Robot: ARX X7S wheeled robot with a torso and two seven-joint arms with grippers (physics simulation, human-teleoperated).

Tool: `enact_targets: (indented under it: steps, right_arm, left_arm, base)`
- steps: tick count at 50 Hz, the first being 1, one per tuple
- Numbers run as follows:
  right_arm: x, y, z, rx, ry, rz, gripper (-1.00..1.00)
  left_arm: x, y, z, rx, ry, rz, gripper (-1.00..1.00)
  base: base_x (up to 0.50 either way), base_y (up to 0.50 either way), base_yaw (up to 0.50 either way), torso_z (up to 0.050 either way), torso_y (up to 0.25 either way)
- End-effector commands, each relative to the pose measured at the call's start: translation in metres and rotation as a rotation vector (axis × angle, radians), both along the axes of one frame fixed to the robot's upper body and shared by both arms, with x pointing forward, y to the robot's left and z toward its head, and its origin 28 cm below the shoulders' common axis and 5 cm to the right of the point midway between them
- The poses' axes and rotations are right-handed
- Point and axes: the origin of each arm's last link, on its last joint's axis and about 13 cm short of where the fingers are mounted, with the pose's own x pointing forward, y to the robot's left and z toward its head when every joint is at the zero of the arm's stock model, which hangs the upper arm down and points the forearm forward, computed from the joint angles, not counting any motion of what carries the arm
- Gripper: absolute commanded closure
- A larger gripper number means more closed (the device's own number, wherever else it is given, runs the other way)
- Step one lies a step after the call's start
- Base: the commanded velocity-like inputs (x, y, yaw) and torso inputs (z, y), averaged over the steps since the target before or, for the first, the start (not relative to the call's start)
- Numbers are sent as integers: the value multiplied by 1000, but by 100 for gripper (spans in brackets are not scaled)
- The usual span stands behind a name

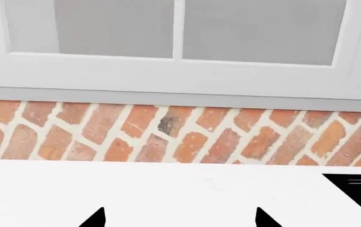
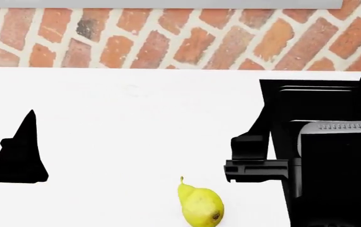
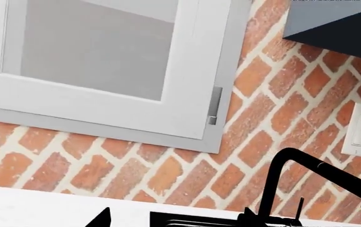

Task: There is a mixed pile of frozen fruits and vegetables on the counter. Locate all the frozen vegetables and place the items in a bowl on the counter. Take all the frozen fruits and defrost them in a running sink.

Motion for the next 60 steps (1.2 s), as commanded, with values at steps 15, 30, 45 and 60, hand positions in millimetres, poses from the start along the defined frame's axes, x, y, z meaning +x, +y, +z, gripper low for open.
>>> enact_targets:
  steps: [15, 30, 45, 60]
  right_arm:
    - [1, -2, 0, 1, 4, -17, -100]
    - [0, -2, -1, 10, 14, -15, -100]
    - [-2, -1, -2, 2, 22, -7, -100]
    - [-1, 1, -4, 10, 45, 15, -100]
  left_arm:
    - [0, -2, 2, -4, 2, -19, -100]
    - [-1, -1, -1, -15, 13, -18, -100]
    - [-8, -10, 7, -36, -20, -109, -100]
    - [-24, -29, 5, -30, 36, -342, -100]
  base:
    - [-215, -1, 0, 0, 1]
    - [-129, 0, 0, 0, 0]
    - [0, 0, 0, 0, 0]
    - [0, 0, 0, 0, 0]
